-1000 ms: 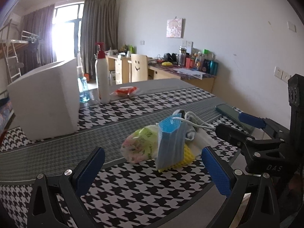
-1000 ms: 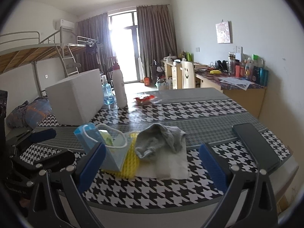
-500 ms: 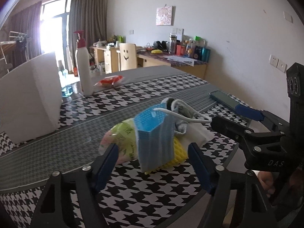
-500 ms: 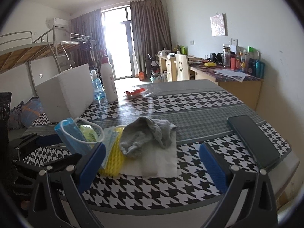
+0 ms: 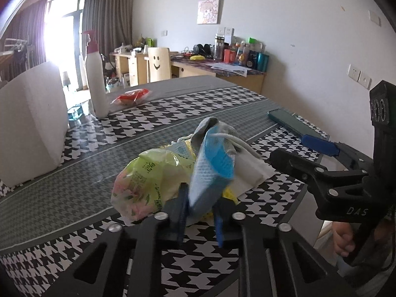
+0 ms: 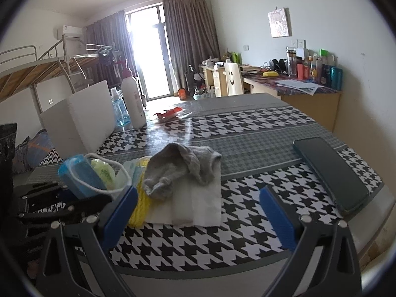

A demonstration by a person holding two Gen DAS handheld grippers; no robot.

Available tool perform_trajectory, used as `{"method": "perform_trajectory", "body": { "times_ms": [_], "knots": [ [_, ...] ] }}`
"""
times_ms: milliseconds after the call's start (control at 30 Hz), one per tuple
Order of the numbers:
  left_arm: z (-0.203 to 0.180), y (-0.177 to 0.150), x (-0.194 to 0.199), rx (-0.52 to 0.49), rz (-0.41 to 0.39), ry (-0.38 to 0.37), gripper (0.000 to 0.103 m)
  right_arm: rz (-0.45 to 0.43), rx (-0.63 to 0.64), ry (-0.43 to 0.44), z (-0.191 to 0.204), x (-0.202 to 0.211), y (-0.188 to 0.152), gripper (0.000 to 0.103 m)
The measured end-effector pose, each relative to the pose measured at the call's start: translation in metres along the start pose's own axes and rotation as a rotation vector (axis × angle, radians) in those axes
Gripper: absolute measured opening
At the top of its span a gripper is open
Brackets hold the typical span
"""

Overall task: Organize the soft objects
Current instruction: 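Close the left tool on the blue face mask and lift it, then grasp the grey sock with the right tool and lift it while the left tool holds the mask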

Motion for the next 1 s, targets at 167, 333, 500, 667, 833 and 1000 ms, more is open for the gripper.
{"method": "perform_trajectory", "body": {
  "times_ms": [167, 333, 500, 667, 833, 1000],
  "knots": [
    [-0.001, 0.000, 0.004, -0.001, -0.005, -0.023, 0.007, 0.008, -0.008, 0.004, -0.001, -0.004, -0.001, 0.100],
    [-0.002, 0.007, 0.013, -0.004, -0.031, -0.063, 0.006, 0.003, -0.009, 0.008, 0.000, -0.005, 0.002, 0.100],
    [0.000, 0.018, 0.024, -0.005, -0.058, -0.072, 0.006, -0.007, -0.015, 0.008, 0.000, -0.005, 0.009, 0.100],
    [0.005, 0.029, 0.039, -0.002, -0.094, -0.071, 0.006, -0.024, -0.007, 0.013, 0.004, -0.005, 0.019, 0.100],
    [0.007, 0.039, 0.052, -0.005, -0.127, -0.085, 0.006, -0.034, 0.010, 0.014, 0.010, -0.007, 0.028, 0.100],
    [0.014, 0.048, 0.058, 0.007, -0.148, -0.081, 0.006, -0.027, 0.013, 0.010, 0.013, -0.011, 0.034, 0.100]
  ]
}}
Point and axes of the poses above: each gripper's, at about its wrist camera, not at the fingertips, and x roughly against the way its jaws point, z to its left, y to its top, the point moved 2 cm from there along -x, roughly the way its jaws point, and after that the axes turned 4 degrees about -z, right-handed, at the moved point
